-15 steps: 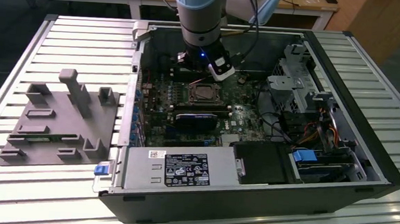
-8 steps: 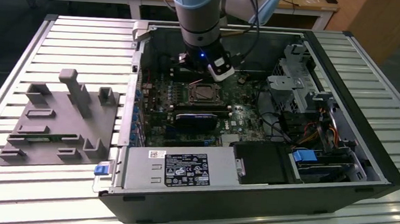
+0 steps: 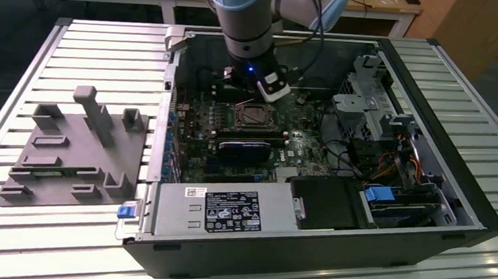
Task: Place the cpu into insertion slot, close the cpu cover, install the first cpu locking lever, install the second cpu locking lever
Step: 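Install the first cpu locking lever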
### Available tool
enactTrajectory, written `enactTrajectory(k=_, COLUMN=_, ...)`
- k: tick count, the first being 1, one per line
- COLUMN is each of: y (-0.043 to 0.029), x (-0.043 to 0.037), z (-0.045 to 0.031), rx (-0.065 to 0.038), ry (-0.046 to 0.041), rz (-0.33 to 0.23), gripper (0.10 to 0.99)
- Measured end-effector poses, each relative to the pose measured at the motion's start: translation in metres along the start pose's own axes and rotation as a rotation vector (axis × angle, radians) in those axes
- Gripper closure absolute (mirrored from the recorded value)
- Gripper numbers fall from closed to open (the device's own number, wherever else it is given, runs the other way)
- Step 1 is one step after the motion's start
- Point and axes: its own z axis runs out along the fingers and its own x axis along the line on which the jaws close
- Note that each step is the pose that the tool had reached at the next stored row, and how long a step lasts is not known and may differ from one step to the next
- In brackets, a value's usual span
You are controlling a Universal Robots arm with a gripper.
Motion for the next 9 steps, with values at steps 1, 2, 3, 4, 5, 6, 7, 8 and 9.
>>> enactTrajectory(k=1, y=0.0001, x=0.0007, z=0.0, rx=0.001, ry=-0.0033, rz=0.003, gripper=0.984)
enactTrajectory(k=2, y=0.0003, x=0.0012, z=0.0001, rx=0.002, ry=-0.0064, rz=0.006, gripper=0.984)
enactTrajectory(k=3, y=0.0005, x=0.0019, z=0.0001, rx=0.003, ry=-0.0092, rz=0.008, gripper=0.984)
enactTrajectory(k=4, y=0.0007, x=0.0025, z=0.0001, rx=0.004, ry=-0.0119, rz=0.01, gripper=0.984)
enactTrajectory(k=5, y=0.001, x=0.0032, z=0.0002, rx=0.005, ry=-0.0144, rz=0.012, gripper=0.984)
enactTrajectory(k=6, y=0.0012, x=0.0039, z=0.0002, rx=0.006, ry=-0.0169, rz=0.014, gripper=0.984)
enactTrajectory(k=7, y=0.0015, x=0.0046, z=0.0002, rx=0.007, ry=-0.0191, rz=0.016, gripper=0.984)
enactTrajectory(k=8, y=0.0019, x=0.0053, z=0.0003, rx=0.008, ry=-0.0212, rz=0.018, gripper=0.984)
enactTrajectory(k=9, y=0.0023, x=0.0058, z=0.0003, rx=0.008, ry=-0.0228, rz=0.021, gripper=0.984)
